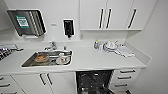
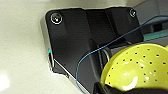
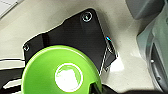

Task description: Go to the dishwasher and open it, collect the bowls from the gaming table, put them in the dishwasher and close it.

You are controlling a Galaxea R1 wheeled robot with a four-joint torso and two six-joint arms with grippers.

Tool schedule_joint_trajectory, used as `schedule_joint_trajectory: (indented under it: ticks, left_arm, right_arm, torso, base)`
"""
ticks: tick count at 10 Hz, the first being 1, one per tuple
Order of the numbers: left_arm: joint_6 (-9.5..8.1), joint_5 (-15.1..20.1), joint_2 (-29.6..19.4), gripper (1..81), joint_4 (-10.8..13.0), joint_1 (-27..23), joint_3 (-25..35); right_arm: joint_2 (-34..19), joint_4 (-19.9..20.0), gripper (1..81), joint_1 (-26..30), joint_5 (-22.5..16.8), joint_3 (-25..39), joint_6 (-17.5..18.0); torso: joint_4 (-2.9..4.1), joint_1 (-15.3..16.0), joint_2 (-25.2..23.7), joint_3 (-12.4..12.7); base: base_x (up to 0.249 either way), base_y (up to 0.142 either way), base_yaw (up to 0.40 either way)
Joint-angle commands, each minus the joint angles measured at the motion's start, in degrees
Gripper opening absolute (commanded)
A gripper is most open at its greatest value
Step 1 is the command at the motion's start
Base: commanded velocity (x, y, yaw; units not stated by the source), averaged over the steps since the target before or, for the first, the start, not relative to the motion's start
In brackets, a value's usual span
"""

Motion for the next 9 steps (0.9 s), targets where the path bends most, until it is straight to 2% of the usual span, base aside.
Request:
schedule_joint_trajectory:
  ticks: [1, 3, 4, 6, 9]
  left_arm:
    - [-0.31, -0.9, -2.8, 1.0, -0.4, -1.1, 1.5]
    - [-0.48, -1.0, -6.1, 1.0, -0.3, -1.2, 5.6]
    - [-0.48, -1.5, -8.3, 1.0, -0.3, -1.1, 8.5]
    - [-0.57, -4.5, -12.6, 1.0, -0.8, -1.1, 13.0]
    - [-2.94, -8.1, -18.7, 1.0, -0.8, -2.9, 18.8]
  right_arm:
    - [-2.2, -0.3, 1.0, 2.0, -2.4, 0.3, -0.1]
    - [-2.1, -0.3, 1.0, 2.0, -2.4, 0.3, -0.1]
    - [-2.1, -0.3, 1.0, 2.0, -2.4, 0.3, -0.1]
    - [-1.9, -0.3, 1.0, 2.1, -2.4, 0.0, -0.2]
    - [-1.4, -0.4, 1.0, 2.4, -2.5, -0.2, -0.3]
  torso:
    - [0.0, 0.0, 0.0, -5.2]
    - [0.0, 0.0, 0.0, -3.8]
    - [0.0, 0.1, 0.0, -4.8]
    - [0.0, 0.0, 0.0, -5.5]
    - [0.0, 0.1, 0.1, -5.5]
  base:
    - [0.0, 0.0, 0.0]
    - [0.0, 0.0, 0.0]
    - [0.0, 0.0, 0.0]
    - [0.0, 0.0, 0.0]
    - [0.0, 0.0, 0.0]
